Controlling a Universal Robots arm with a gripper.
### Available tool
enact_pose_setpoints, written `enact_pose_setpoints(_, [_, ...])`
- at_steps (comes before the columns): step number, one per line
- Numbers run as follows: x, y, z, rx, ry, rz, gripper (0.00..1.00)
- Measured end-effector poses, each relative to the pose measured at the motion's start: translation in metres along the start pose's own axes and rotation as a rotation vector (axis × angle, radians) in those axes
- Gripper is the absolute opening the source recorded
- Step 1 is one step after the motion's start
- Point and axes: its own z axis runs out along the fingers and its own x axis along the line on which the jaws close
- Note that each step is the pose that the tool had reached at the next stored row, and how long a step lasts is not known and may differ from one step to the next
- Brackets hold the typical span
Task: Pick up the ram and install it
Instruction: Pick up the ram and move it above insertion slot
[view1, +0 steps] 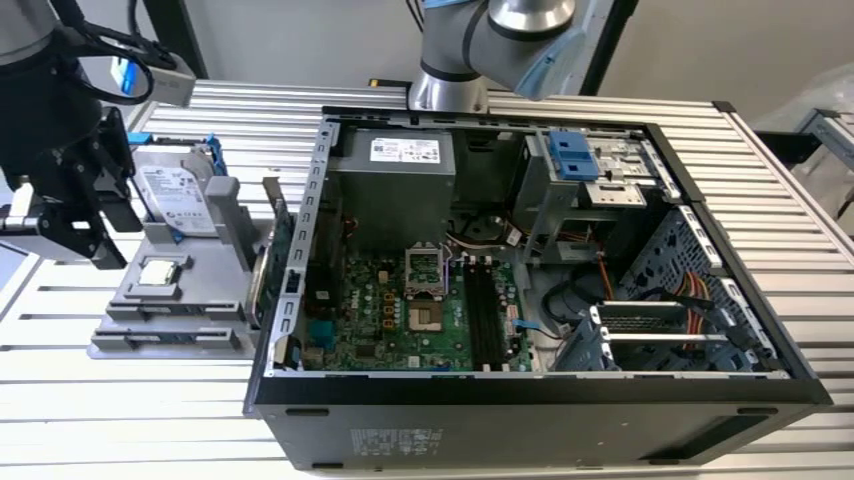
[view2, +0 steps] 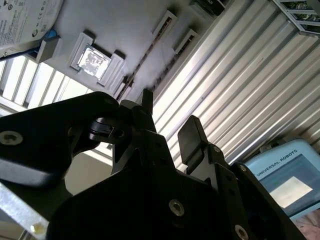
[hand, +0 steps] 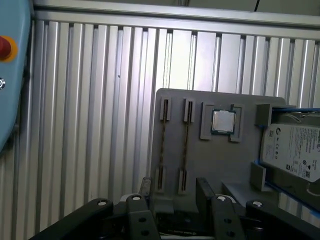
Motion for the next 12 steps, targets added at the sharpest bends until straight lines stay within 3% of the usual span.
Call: enact_pose_setpoints(12, [-0.0001,-0.0002,0.0104,-0.0003,0.0006,0.027,1.0])
